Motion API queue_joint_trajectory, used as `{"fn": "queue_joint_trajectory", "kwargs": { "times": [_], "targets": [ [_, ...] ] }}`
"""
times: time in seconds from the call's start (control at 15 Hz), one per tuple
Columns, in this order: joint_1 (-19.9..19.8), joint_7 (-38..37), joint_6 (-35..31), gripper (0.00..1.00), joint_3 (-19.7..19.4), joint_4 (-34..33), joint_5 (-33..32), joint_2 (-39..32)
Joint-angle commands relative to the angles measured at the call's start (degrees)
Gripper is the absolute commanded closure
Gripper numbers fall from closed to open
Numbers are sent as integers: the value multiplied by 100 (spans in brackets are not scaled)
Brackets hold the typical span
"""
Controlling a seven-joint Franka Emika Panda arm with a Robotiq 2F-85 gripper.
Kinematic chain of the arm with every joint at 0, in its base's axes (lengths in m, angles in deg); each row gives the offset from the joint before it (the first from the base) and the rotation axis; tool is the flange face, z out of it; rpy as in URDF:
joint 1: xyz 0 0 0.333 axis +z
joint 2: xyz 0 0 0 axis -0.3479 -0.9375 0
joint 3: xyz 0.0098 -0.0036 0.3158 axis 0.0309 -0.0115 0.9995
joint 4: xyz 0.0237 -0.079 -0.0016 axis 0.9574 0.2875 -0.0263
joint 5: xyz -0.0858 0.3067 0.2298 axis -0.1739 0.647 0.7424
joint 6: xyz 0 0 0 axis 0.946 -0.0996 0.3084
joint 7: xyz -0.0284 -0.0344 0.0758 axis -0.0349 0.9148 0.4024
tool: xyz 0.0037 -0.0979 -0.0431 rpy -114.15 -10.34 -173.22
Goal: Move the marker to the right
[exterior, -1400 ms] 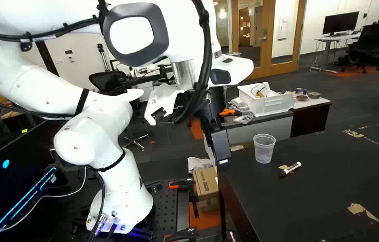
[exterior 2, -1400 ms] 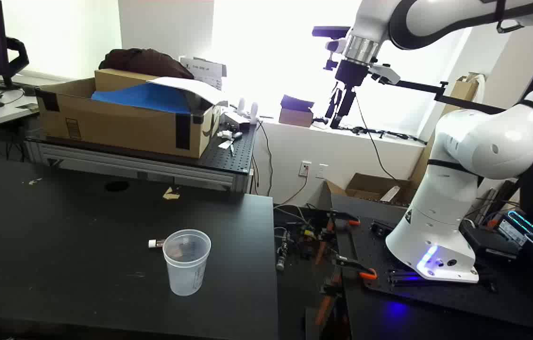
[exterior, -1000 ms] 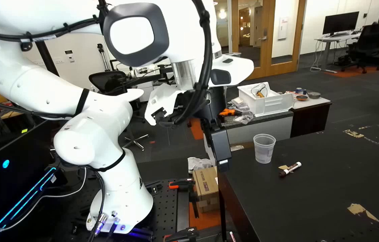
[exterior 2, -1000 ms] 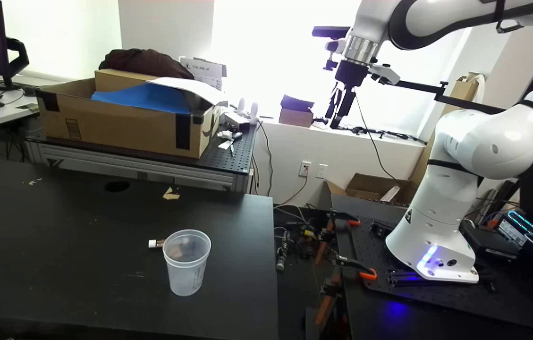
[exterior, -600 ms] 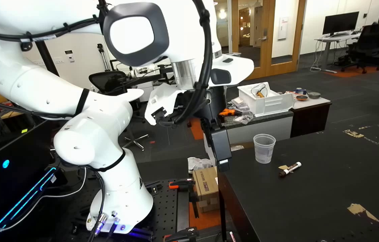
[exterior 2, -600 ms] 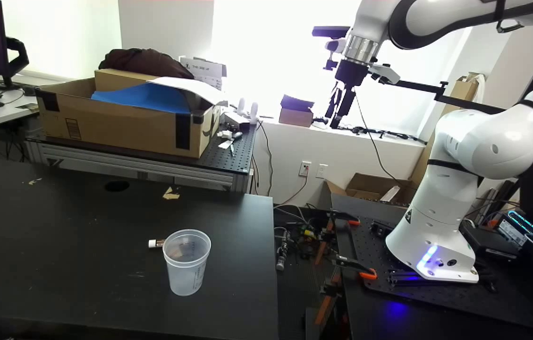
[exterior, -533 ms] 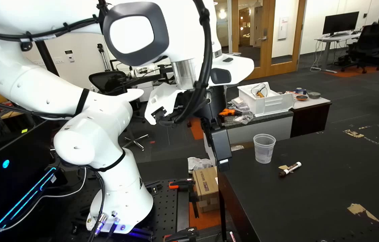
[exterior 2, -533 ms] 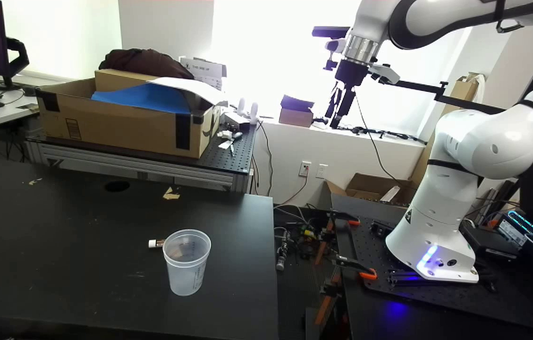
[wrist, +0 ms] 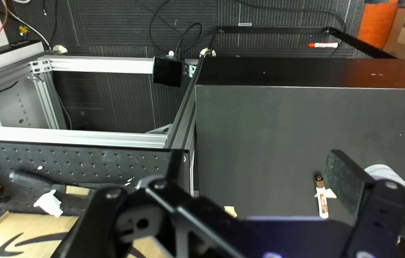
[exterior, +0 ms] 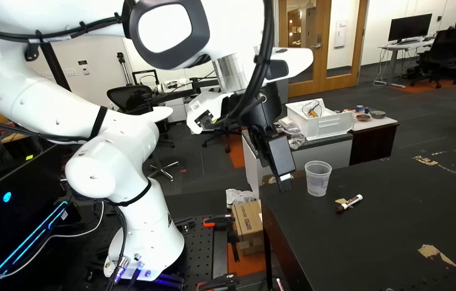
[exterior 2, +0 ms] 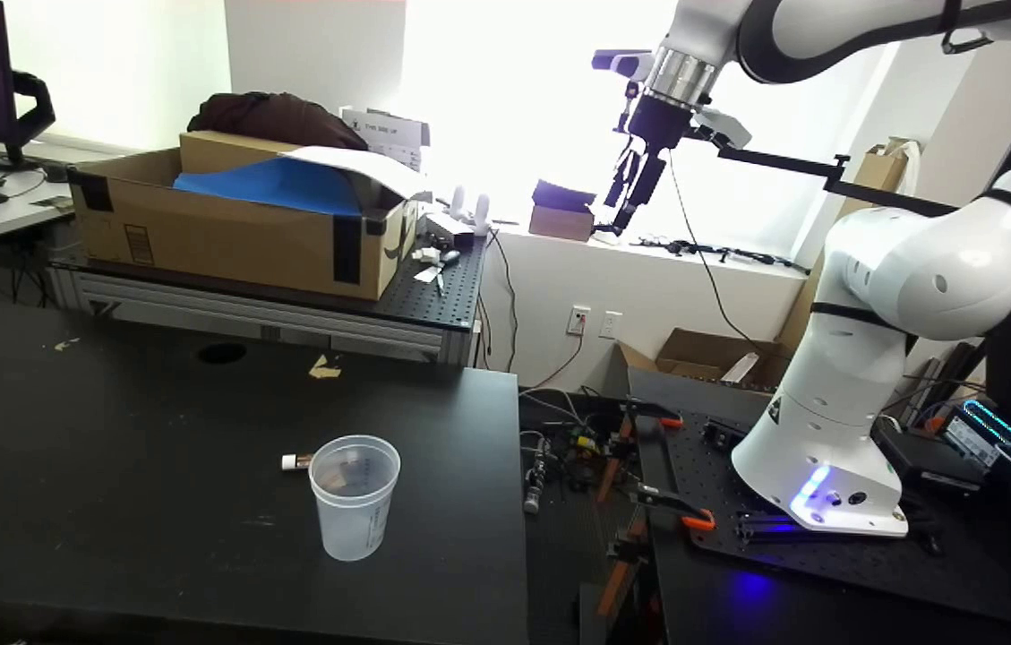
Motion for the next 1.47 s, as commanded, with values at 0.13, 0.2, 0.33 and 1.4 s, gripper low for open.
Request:
{"fn": "queue_joint_trajectory", "kwargs": {
  "times": [0.13,0.2,0.33,1.4],
  "targets": [
    [296,33,-96,0,421,-307,-210,-360],
    [359,40,-72,0,501,-345,-231,-416],
    [546,153,-48,0,605,-434,-242,-570],
    [1667,2064,-969,0,34,-486,1065,-1755]
  ]
}}
